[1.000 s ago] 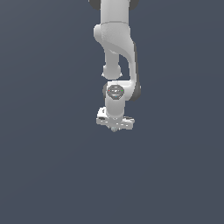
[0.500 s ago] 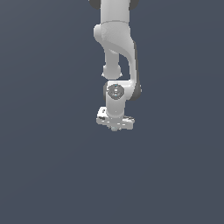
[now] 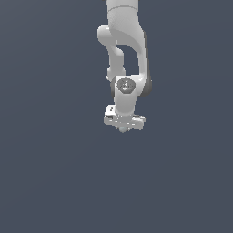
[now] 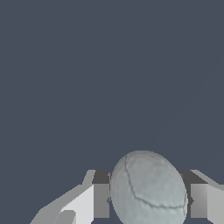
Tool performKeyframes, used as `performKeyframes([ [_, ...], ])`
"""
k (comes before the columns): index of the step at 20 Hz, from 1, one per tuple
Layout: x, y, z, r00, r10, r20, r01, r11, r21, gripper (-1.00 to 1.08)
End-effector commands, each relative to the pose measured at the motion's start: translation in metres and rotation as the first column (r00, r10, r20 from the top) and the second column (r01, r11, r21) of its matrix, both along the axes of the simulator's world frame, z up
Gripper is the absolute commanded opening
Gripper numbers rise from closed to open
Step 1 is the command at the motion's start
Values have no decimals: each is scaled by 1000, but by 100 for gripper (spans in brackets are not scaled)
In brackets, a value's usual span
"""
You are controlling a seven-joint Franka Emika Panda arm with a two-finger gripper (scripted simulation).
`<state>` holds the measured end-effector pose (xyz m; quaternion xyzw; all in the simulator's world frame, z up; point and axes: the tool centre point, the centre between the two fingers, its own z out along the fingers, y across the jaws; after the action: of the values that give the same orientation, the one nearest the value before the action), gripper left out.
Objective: Pick up the object and move it to a goal position.
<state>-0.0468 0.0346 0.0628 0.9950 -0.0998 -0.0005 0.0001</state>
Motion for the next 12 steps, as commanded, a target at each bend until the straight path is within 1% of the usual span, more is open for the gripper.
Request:
performKeyframes([
  [1, -2, 9, 19, 1000, 1, 1, -1, 1000, 0, -100],
  [7, -9, 36, 73, 1000, 0, 1, 0, 1000, -1, -100],
  [12, -12, 53, 109, 1000, 0, 1, 0, 1000, -1, -100],
])
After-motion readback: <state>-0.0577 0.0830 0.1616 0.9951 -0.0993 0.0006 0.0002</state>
